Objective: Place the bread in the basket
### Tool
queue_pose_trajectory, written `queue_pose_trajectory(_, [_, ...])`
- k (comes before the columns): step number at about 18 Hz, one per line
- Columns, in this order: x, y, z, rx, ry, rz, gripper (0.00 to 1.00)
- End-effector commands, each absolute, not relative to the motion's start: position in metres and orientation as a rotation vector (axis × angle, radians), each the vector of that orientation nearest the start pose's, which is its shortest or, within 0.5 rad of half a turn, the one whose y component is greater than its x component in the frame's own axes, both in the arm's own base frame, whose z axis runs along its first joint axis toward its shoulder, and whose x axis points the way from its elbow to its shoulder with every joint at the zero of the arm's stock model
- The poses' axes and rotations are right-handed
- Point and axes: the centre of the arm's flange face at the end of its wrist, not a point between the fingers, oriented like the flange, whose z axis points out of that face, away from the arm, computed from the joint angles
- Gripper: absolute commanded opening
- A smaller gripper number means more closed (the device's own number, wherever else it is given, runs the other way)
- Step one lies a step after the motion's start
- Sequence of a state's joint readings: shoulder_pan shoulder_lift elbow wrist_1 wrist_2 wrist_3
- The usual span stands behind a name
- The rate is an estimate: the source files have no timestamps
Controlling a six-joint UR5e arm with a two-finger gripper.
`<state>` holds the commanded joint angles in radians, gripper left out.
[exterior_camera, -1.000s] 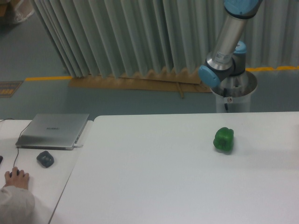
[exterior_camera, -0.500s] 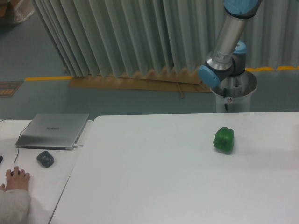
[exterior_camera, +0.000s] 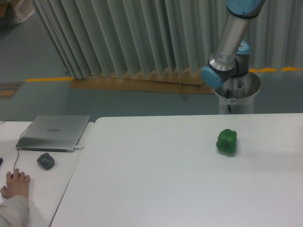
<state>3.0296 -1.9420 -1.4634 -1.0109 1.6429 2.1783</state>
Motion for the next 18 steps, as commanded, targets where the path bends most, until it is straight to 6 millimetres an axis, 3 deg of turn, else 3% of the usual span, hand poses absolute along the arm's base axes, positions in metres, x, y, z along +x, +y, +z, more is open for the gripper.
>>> queue_pose_trajectory(15, [-0.634, 0.206, 0.386, -3.021, 1.135, 0.434, 1.0])
queue_pose_trajectory(18, [-0.629, 0.216, 0.381, -2.977, 1.136, 0.427, 1.0])
